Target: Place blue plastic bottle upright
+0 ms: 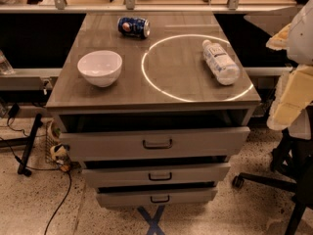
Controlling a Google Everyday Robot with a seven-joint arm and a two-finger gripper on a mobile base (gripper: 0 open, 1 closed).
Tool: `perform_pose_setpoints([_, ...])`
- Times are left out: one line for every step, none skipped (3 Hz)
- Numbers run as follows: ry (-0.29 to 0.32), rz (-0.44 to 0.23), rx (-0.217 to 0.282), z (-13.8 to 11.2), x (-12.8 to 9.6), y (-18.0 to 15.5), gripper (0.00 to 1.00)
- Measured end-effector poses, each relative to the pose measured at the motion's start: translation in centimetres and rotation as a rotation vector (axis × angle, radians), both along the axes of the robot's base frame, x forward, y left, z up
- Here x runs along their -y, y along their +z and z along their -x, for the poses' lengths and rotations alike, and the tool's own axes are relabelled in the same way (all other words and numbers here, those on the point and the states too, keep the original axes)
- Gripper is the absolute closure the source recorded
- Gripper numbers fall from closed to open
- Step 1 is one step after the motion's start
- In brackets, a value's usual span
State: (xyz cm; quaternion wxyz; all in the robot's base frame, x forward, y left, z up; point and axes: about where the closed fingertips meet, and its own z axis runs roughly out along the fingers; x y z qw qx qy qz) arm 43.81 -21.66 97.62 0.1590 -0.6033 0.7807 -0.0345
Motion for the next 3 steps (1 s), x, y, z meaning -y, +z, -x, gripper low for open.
perform_pose_setpoints([0.000,0.000,0.000,0.0,0.0,0.0,0.00])
perform_pose_setpoints([-0.034,-0.036,0.023,-5.8,0.9,0.0,0.00])
perform_pose_setpoints([-0.070,-0.073,0.047,-12.9,1.9,-0.5,0.00])
